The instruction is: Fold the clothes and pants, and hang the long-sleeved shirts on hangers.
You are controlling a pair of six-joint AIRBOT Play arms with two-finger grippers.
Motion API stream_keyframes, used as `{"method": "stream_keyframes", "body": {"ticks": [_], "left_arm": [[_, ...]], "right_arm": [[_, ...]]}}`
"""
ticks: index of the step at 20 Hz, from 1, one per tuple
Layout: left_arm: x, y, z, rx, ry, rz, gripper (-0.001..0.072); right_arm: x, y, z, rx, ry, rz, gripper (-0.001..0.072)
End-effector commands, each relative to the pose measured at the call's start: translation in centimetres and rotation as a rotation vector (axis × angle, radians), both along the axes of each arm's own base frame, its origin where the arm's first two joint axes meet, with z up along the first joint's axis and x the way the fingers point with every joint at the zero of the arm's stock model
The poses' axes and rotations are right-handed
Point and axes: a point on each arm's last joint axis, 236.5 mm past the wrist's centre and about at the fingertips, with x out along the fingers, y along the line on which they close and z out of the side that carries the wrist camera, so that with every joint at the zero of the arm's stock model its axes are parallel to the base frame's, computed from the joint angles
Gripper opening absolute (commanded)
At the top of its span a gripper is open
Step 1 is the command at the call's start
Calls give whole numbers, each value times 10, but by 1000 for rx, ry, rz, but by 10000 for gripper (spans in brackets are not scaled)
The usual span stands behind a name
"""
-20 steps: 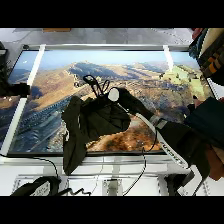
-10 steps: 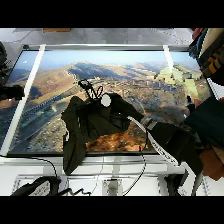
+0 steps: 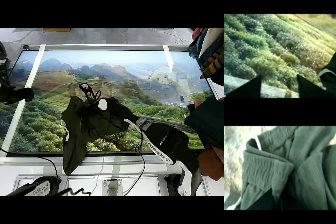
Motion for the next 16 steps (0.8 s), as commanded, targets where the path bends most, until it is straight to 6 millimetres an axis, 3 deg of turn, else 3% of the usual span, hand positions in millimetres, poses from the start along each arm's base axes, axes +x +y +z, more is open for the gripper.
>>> {"method": "stream_keyframes", "body": {"ticks": [1, 2, 4, 7, 9, 12, 14, 16], "left_arm": [[2, -4, -6, -20, 11, -3, 284], [3, -6, -8, -32, 12, -5, 231], [5, -17, -11, -72, 12, -27, 227], [16, -49, -12, -184, -18, -113, 226], [23, -69, -6, -259, -57, -154, 225], [26, -84, -3, -319, -75, -178, 227], [21, -84, -15, -324, -49, -171, 232], [17, -87, -41, -352, -25, -143, 243]], "right_arm": [[48, -6, 28, 71, -159, -111, 40], [68, -22, 35, 64, -194, -142, 39], [108, -70, 48, 33, -230, -213, 39], [174, -180, 83, 59, -202, -439, 38], [205, -262, 107, 75, -199, -586, 39], [214, -364, 119, 29, -154, -706, 38], [199, -402, 107, -21, -59, -716, 39], [178, -413, 89, -92, 13, -646, 38]]}}
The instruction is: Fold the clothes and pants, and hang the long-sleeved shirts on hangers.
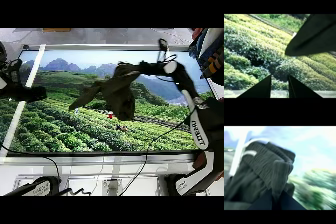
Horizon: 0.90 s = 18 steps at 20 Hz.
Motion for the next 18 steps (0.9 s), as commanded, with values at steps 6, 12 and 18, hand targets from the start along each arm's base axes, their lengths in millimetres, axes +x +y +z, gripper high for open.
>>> {"method": "stream_keyframes", "body": {"ticks": [6, 12, 18], "left_arm": [[23, -84, -90, -536, 81, 196, 510], [64, -104, -157, -598, 83, 362, 692], [98, -66, -175, -522, -66, 515, 689]], "right_arm": [[-65, 11, -41, -120, 212, 253, 37], [-74, 49, -39, -130, 197, 326, 38], [-76, 49, -20, -129, 160, 326, 38]]}}
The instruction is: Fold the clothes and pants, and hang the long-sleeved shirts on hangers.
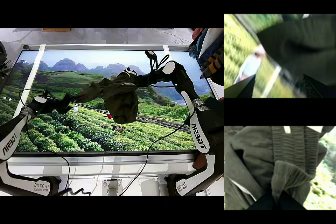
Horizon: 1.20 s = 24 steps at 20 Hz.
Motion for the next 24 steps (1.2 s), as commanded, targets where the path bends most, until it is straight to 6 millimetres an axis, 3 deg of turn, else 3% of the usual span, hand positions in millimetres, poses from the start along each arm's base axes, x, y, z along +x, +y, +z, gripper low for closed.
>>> {"method": "stream_keyframes", "body": {"ticks": [1, 3, 10, 11, 13, 16, 18, 19, 21, 24], "left_arm": [[23, 25, -9, 61, -58, 128, 682], [29, 30, -9, 88, -84, 153, 556], [54, 5, -5, 142, -158, 138, 532], [56, 1, -6, 141, -161, 131, 422], [59, 2, -2, 150, -176, 138, 22], [74, 18, 20, 149, -224, 171, 24], [97, 39, 74, 202, -346, 167, 24], [108, 52, 113, 252, -433, 159, 23], [122, 80, 193, 352, -591, 162, 22], [111, 132, 308, 498, -787, 219, 23]], "right_arm": [[-2, 2, 12, 4, -22, 6, 38], [-3, 2, 19, 6, -35, 6, 38], [-5, 2, 25, 7, -41, 9, 39], [-5, 2, 25, 7, -42, 9, 38], [-5, 2, 26, 6, -44, 9, 39], [5, -4, 32, -8, -89, -13, 38], [30, -21, 55, -21, -201, -72, 38], [43, -29, 75, -10, -265, -114, 38], [70, -56, 131, 42, -408, -230, 38], [82, -105, 210, 78, -559, -337, 38]]}}
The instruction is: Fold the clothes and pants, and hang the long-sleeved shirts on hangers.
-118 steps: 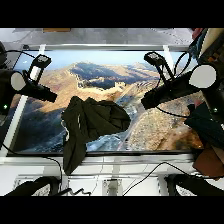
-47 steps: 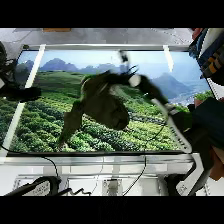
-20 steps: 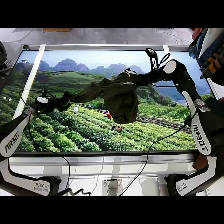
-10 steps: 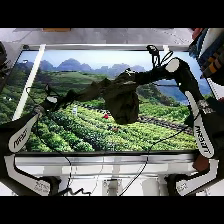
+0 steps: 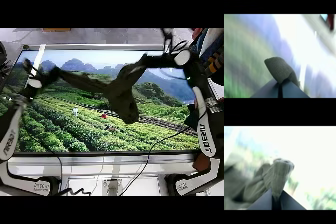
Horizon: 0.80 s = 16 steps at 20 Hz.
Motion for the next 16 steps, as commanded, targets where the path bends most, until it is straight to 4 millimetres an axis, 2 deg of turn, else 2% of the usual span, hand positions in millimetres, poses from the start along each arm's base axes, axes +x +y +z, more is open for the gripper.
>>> {"method": "stream_keyframes", "body": {"ticks": [1, 2, 4, 6, 7, 9, 11, 13, 14, 16], "left_arm": [[-19, 58, 121, 189, -198, 77, 22], [-31, 75, 141, 225, -225, 109, 23], [-54, 107, 166, 289, -239, 160, 22], [-73, 135, 168, 304, -197, 187, 22], [-80, 146, 161, 299, -160, 190, 22], [-95, 168, 133, 275, -45, 181, 22], [-116, 185, 92, 277, 127, 148, 22], [-144, 200, 44, 264, 329, 118, 22], [-158, 204, 21, 233, 423, 107, 23], [-178, 204, -13, 154, 548, 73, 23]], "right_arm": [[11, -58, 94, 37, -202, -129, 38], [4, -74, 113, 35, -237, -157, 38], [-13, -106, 138, 18, -275, -211, 38], [-34, -136, 147, -1, -264, -259, 38], [-44, -152, 143, -21, -225, -278, 38], [-66, -181, 120, -60, -101, -311, 38], [-93, -202, 80, -70, 88, -328, 38], [-120, -213, 40, -64, 267, -327, 38], [-130, -218, 25, -63, 331, -329, 38], [-140, -221, 4, -55, 407, -330, 38]]}}
